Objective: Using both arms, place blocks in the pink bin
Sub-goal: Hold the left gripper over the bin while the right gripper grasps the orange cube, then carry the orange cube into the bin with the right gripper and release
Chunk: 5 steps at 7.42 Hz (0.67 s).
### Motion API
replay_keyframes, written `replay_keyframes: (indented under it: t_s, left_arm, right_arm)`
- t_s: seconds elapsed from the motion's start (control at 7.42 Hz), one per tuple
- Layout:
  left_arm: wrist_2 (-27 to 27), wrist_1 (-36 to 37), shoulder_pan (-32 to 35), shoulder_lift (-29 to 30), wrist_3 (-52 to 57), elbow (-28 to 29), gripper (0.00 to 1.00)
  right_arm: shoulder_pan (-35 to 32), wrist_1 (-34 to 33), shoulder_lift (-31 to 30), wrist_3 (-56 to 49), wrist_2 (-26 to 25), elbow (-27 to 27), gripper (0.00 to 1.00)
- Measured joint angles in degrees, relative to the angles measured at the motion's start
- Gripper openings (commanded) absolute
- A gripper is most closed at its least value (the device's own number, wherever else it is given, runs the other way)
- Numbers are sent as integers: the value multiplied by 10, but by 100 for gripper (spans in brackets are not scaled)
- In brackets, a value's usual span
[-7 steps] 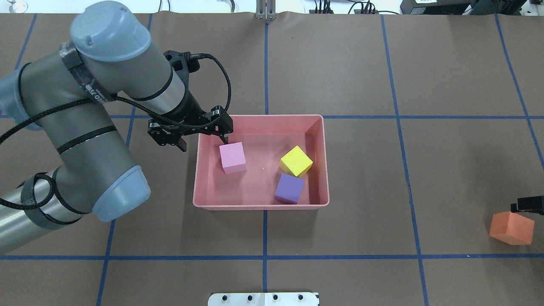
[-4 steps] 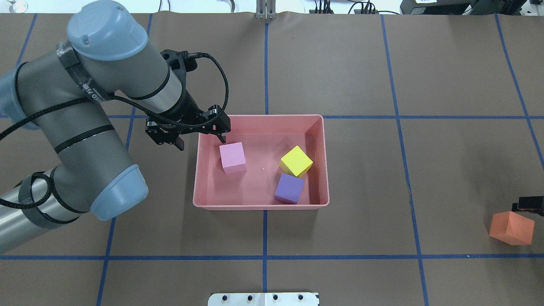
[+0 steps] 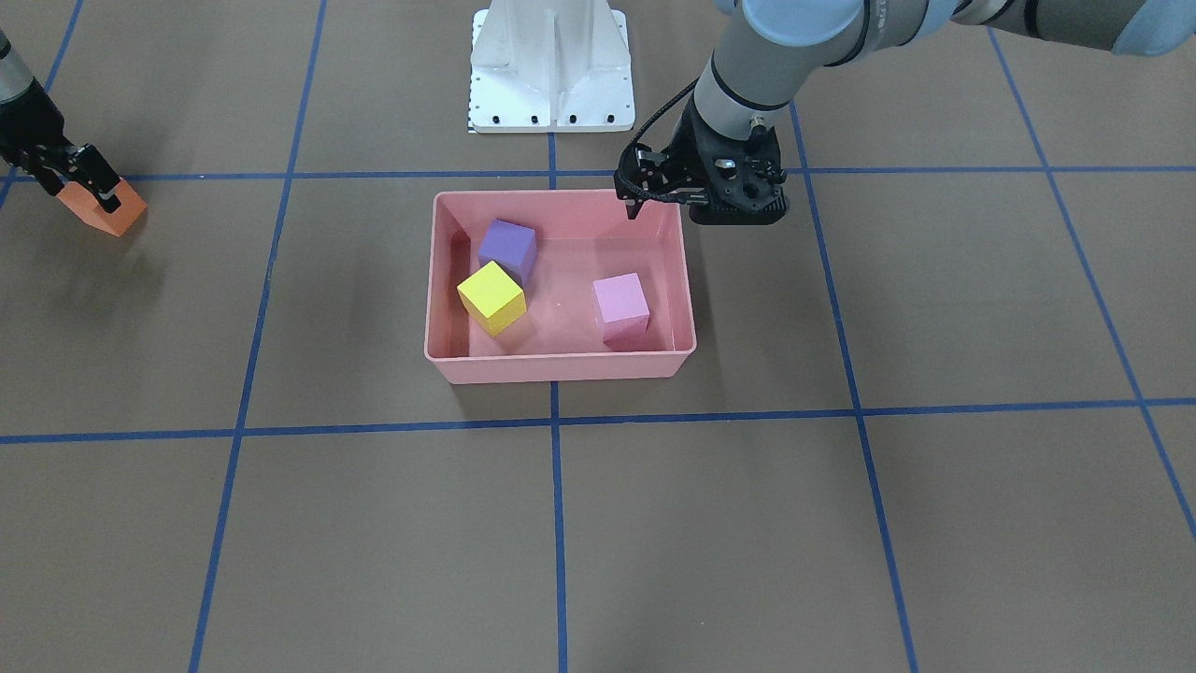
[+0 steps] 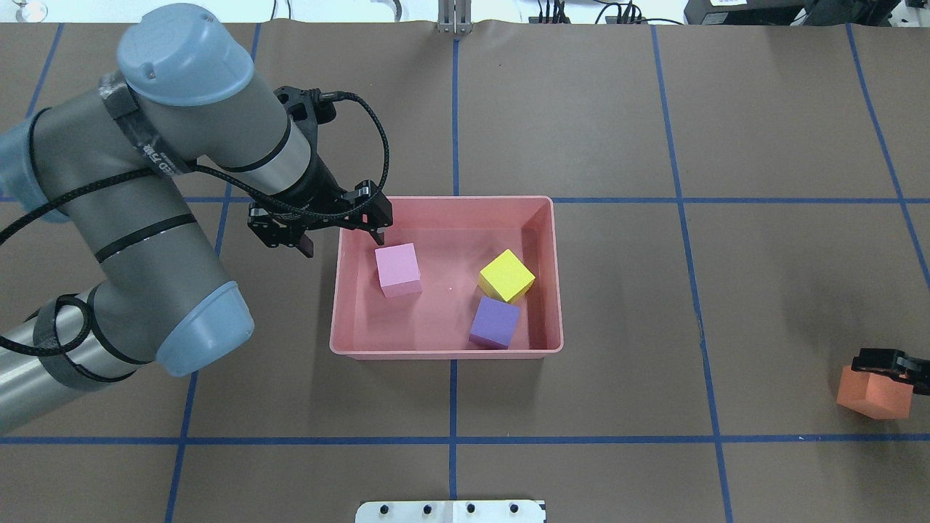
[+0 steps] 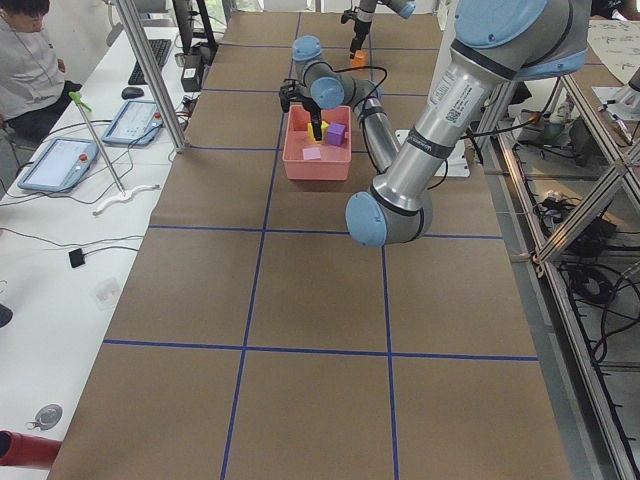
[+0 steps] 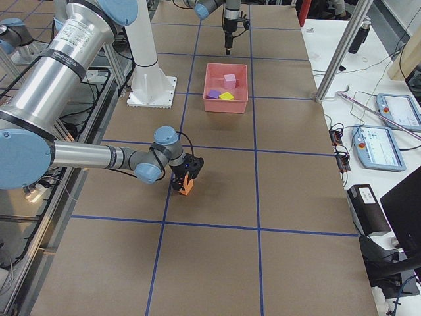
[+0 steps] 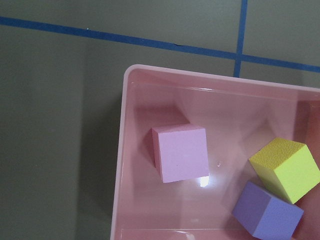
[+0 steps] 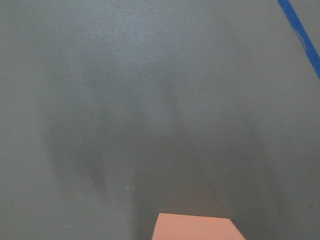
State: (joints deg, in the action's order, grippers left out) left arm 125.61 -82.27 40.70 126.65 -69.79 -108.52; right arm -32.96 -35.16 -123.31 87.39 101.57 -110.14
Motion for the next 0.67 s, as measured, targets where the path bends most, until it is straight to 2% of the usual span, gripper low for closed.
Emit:
replay_keyframes:
  t_s: [0.27,0.4,0.54,0.67]
  left_arm:
    - [-1,-2,0,0,0,3,100]
    - [-1,-3,-1,-1,0,4,100]
    - [-1,-3,-1,-1,0,5,100]
    - [-1,-3,-1,-1,0,5,100]
  right_arm:
    - [29,0,-12,2,-19,0,100]
    - [40,-1,-14,2,-27,1,92]
    - [52,-1,-15,2,-37,1,50]
    - [61,-1,-14,2,-45,2,13]
